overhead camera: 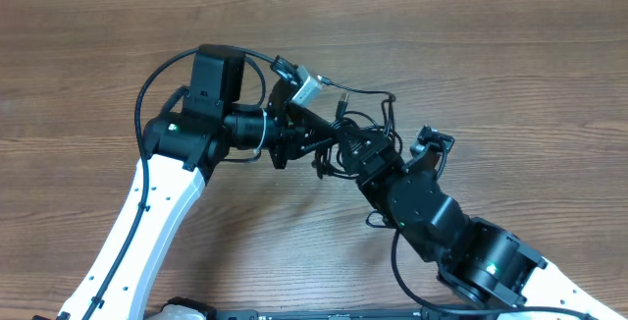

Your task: Untangle cables

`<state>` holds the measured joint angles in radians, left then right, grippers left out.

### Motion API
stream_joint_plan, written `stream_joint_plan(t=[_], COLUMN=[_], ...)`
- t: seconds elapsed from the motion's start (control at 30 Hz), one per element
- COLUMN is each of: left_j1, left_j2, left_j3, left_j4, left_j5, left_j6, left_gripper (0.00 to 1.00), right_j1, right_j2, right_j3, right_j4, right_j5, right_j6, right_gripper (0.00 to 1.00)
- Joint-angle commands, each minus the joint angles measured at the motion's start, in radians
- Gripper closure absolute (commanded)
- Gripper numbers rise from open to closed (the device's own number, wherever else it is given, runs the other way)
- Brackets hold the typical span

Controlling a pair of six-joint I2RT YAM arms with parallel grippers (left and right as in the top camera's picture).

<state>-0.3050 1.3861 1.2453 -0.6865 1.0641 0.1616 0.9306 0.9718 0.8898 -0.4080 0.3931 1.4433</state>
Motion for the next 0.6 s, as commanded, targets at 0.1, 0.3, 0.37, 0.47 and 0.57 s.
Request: stream_joint_plan(t=[0.1, 0.3, 0.37, 0.47, 0.57], left_j1=[0.003, 0.003, 0.003, 0.003, 0.003], left_j2=[0.0, 0.0, 0.0, 0.0, 0.0], left_j3=[0.018, 0.018, 0.018, 0.018, 0.018], left_j4=[0.02, 0.014, 0.015, 0.015, 0.03], left_j5=[0.16, 0.16, 0.161, 0.166, 0.195], left_j6=[-0.005, -0.005, -0.005, -0.005, -0.005], left_gripper=[0.96, 0.96, 0.96, 0.96, 0.95], right_j1=[-0.038, -0.083, -0.084, -0.084, -0.084], right_j2=[0.032, 0.032, 0.032, 0.032, 0.032], right_j3=[0.002, 0.002, 0.002, 0.002, 0.002], right_j4=[0.0, 0.002, -0.002, -0.001, 0.003], right_j5=[0.034, 0.032, 0.033, 0.033, 0.033], right_j6=[0.009, 0.027, 0.027, 0.027, 0.027], right_gripper=[0.33, 0.39, 0.4, 0.42, 0.45])
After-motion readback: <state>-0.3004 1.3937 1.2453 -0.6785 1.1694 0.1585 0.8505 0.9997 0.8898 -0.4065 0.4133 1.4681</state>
